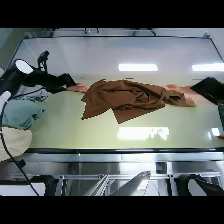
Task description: Fold the shirts.
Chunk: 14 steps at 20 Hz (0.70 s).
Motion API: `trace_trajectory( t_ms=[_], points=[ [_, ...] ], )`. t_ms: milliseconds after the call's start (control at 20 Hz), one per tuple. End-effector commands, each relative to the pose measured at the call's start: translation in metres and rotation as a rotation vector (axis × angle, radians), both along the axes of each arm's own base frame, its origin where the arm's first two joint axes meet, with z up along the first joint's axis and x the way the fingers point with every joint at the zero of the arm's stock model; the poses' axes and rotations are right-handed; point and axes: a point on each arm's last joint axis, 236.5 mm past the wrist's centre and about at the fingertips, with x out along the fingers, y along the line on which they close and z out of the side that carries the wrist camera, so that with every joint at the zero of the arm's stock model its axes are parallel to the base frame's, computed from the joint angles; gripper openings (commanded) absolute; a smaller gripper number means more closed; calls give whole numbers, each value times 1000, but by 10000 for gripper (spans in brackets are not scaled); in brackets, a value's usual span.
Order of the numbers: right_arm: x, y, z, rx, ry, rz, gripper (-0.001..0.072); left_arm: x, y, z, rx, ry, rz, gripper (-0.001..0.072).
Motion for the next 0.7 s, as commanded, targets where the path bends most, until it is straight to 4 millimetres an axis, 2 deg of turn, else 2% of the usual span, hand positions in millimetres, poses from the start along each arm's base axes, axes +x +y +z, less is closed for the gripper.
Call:
trace_trajectory(
  t_ms=[0,150,250,450,550,600,650],
  points=[
    [-33,19,-23,37,66,28,480,0,-39,-32,-118,-3,-77,699],
    [-41,35,-32,64,106,59,480,16,-64,-53,-131,15,-128,653],
    [-42,42,-33,66,110,78,480,27,-80,-61,-142,28,-164,653],
    [-43,47,-33,65,110,96,480,31,-111,-74,-166,86,-240,652],
    [-43,48,-33,65,111,98,480,33,-117,-80,-179,126,-216,634],
    [-43,48,-33,64,111,99,479,34,-117,-79,-184,134,-202,497],
    [-44,47,-34,62,115,98,479,34,-118,-77,-186,133,-201,313]
  ],
)
